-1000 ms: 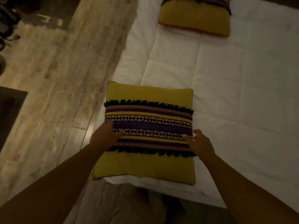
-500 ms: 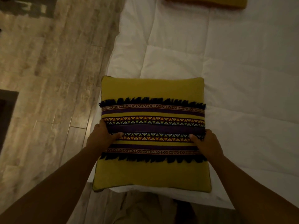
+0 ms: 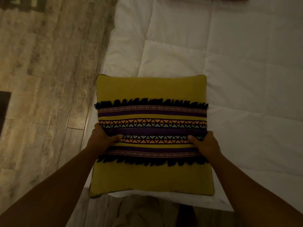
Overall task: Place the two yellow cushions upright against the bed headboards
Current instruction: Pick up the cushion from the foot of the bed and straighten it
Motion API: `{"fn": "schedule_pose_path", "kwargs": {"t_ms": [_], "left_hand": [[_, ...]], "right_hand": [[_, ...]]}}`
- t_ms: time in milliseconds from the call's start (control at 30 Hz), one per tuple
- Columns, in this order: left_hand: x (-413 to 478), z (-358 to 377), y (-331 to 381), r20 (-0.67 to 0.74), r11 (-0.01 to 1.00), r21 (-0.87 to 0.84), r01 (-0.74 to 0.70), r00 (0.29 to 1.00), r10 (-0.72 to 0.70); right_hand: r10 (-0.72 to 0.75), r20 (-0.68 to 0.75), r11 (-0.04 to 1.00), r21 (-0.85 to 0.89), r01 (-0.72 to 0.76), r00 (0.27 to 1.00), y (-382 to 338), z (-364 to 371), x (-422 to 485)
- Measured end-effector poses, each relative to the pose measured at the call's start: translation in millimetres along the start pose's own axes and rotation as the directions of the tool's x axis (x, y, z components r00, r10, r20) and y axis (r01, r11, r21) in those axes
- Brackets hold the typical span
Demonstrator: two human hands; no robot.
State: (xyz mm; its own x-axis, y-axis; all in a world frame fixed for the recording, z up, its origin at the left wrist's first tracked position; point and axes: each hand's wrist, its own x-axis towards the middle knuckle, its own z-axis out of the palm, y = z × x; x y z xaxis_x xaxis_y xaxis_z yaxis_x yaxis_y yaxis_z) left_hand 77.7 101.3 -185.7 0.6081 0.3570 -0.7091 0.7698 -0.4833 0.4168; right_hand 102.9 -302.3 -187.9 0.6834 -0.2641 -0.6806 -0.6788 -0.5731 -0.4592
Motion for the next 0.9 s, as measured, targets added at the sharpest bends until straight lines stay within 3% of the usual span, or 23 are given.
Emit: {"fn": "schedule_pose_path", "kwargs": {"t_ms": [500,700,900], "left_hand": [[-26,-22,38,-0.003,0.967,-0.036,-0.251,0.968,0.251],[-14,-16,99,0.077,0.887,0.057,-0.458,0.888,0.454],[14,-3,167,0.218,0.796,0.197,-0.573,0.817,0.534]], "right_hand": [[0.037,-0.012,0.989,0.145,-0.035,0.999,0,-20,-27],[0.133,-0.079,0.946,0.307,-0.102,0.988,23,-30,-46],[0.233,-0.116,0.860,0.488,-0.149,0.966,42,-14,-75]]}}
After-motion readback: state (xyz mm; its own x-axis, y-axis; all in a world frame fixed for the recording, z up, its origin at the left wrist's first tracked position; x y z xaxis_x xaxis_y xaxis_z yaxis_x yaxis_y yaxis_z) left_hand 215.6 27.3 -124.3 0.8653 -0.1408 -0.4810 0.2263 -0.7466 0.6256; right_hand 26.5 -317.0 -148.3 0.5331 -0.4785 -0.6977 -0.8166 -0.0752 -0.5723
